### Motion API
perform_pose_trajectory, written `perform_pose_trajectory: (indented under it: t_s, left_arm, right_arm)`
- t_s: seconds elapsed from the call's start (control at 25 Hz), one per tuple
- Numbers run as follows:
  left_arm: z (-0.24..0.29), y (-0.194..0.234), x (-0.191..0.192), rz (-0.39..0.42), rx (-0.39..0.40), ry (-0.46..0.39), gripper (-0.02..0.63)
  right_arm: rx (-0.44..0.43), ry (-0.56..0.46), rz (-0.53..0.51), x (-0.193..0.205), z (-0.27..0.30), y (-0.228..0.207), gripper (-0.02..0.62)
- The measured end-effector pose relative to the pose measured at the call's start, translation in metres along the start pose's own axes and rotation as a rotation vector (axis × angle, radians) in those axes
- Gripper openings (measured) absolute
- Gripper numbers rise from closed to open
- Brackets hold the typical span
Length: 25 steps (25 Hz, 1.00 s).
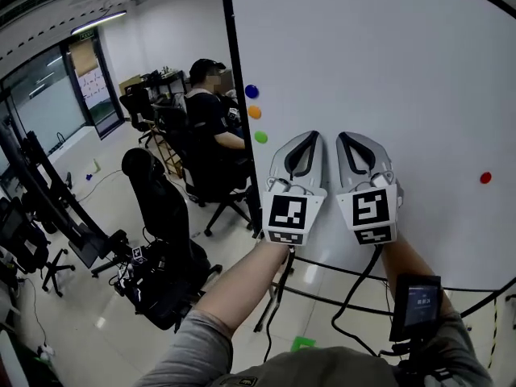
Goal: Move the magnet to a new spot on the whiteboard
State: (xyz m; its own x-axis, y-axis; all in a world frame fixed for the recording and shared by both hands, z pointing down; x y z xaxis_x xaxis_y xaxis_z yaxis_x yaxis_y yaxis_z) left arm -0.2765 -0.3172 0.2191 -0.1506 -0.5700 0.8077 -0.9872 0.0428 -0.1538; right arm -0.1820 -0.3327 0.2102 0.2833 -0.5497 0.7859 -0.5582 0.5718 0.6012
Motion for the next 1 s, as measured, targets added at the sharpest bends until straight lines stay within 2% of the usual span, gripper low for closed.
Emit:
perform_pose_trajectory:
  t_s: [0.28,0.72,1.0]
  left_arm:
    - [-0.010,-0.085,0.004,-0.028,0.084,0.025,0.001]
    - [-0.029,-0.243,0.003,-0.061,0.240,0.059,0.001]
    - [-0.041,-0.325,-0.001,-0.076,0.286,0.079,0.001]
  right_arm:
    - [0.058,0.045,0.022,0.032,-0.071,-0.028,0.006]
    - [0.168,0.146,0.070,0.092,-0.204,-0.079,0.006]
    - [0.212,0.211,0.090,0.125,-0.279,-0.105,0.006]
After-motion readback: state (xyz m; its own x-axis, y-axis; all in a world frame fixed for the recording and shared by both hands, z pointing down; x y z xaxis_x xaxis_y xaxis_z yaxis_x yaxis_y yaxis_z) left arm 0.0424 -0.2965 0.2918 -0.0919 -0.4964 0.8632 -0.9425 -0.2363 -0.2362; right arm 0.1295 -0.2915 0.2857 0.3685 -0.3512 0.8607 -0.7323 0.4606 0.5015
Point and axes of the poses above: the fingertips, and each gripper's own axes: z forward along the fingers, y to its left, x out of its underside, the point moved 6 cm from there along -z, backward along the fingers, and after that the axes turned 14 degrees about -x, right-handed, at the moved point
